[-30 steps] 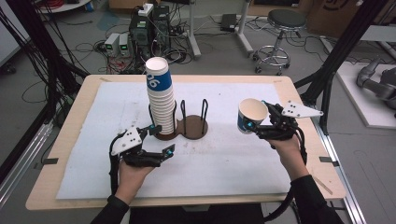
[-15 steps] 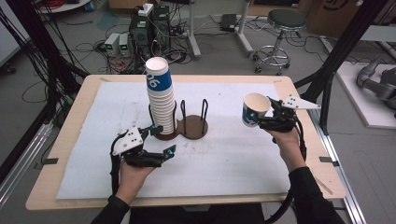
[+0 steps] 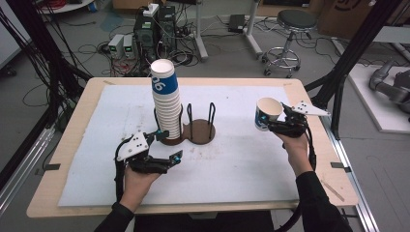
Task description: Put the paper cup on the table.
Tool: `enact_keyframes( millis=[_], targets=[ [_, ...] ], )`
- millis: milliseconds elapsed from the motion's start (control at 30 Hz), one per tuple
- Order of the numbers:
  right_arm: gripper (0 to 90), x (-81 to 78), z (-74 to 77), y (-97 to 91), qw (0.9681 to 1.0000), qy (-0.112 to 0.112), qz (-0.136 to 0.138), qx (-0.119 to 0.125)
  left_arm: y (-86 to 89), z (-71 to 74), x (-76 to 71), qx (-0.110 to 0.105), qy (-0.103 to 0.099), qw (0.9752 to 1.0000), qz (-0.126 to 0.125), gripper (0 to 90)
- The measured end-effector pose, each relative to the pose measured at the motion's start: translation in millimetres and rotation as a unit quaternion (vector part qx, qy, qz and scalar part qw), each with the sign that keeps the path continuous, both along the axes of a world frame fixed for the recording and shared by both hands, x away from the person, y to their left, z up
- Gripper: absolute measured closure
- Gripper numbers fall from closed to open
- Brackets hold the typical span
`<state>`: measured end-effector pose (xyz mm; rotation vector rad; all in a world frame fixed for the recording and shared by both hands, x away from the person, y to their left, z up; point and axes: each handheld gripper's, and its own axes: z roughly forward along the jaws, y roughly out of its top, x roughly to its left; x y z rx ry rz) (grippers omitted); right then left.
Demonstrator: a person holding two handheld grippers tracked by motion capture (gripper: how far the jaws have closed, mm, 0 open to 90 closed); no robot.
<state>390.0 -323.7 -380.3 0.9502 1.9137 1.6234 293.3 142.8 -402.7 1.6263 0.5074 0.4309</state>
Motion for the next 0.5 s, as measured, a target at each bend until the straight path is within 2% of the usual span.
enact_keyframes(
  millis=[233,467,500],
  targets=[
    [21.9,4.8,-15.8,-6.5,0.9998,0.011,-0.018,0.006,-0.5,-1.1,1.0,0.003,-0.002,1.0,0.002,16.7],
    [22.0,10.7,-30.1,-7.7,0.9993,0.018,-0.033,0.001,-2.6,-2.0,1.3,0.005,0.001,1.0,0.0,16.7],
    [22.0,12.8,-33.2,-7.5,0.999,0.024,-0.036,0.0,-2.9,-2.1,1.2,0.005,0.001,1.0,-0.001,16.7]
  ],
)
